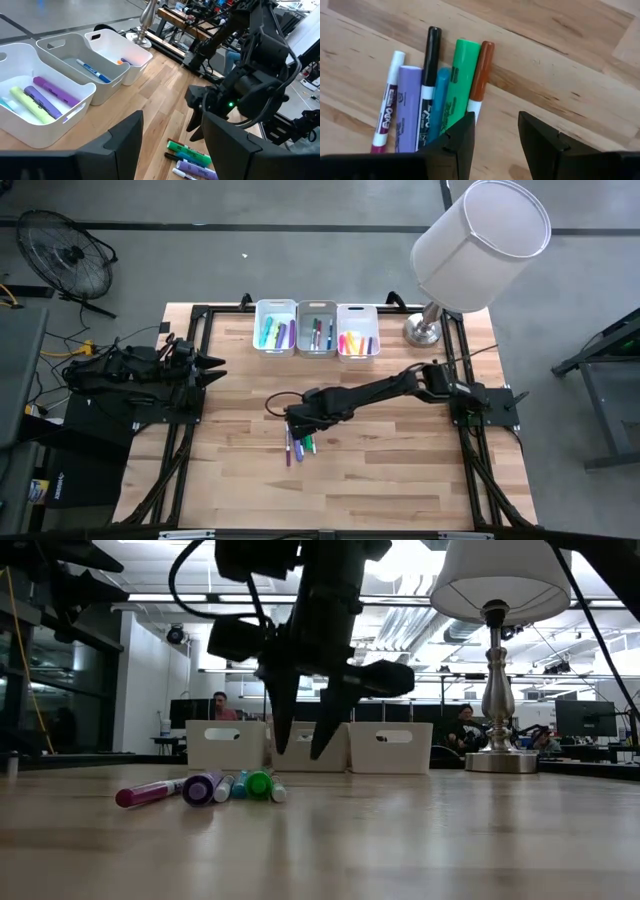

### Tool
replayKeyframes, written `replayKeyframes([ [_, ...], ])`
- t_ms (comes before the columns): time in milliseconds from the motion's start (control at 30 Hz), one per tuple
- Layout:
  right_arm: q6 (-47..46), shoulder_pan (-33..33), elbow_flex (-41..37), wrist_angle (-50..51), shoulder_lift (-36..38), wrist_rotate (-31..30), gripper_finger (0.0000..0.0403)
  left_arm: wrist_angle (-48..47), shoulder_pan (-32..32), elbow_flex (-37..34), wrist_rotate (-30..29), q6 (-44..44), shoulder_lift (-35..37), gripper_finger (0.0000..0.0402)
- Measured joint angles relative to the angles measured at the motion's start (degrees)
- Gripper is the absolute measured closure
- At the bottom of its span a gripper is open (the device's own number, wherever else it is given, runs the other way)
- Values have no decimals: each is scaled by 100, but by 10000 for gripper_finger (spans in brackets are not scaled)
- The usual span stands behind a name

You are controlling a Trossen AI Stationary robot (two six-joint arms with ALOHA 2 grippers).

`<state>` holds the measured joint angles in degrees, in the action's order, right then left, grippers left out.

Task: Pick & Place Markers
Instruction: Put the brown marker pen into the gray bin

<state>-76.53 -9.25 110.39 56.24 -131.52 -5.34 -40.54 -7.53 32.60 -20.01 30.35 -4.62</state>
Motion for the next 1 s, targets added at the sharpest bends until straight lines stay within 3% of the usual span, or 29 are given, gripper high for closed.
replayKeyframes([
  [767,50,26,22,-553,-407,299,263,-3,0,0,0,-1,-1,200],
  [1000,-118,16,36,-296,-467,467,263,-3,-1,0,0,-2,-2,200],
])
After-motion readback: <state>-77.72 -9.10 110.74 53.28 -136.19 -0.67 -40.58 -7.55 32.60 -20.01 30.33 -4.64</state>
